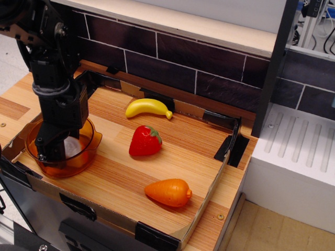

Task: Take sushi out of pot

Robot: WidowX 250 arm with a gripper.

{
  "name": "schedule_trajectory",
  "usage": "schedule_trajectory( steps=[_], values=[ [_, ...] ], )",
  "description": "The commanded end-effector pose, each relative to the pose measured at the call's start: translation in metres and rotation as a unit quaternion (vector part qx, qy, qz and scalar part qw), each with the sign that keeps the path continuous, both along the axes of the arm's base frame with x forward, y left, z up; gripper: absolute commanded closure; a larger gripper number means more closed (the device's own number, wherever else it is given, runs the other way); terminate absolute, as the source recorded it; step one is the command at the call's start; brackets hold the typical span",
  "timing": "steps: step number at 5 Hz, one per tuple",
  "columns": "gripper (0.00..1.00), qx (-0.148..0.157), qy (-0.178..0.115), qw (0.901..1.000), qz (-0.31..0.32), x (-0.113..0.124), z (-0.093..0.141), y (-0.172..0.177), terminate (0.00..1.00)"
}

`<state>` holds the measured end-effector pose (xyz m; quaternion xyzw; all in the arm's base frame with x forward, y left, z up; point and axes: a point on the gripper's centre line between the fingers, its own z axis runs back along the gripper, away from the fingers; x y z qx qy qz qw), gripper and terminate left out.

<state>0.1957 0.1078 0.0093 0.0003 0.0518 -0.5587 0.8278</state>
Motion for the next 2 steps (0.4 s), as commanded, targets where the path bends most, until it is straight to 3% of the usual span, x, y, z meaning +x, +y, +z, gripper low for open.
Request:
schedule_trajectory(
  steps=[1,2],
  values=[
    [1.00,-0.011,-0.036,0.9985,0.039,0.017,0.035,0.014,0.00],
    [1.00,-0.016,-0.076,0.9935,0.083,0.025,0.074,0.012,0.00]
  ],
)
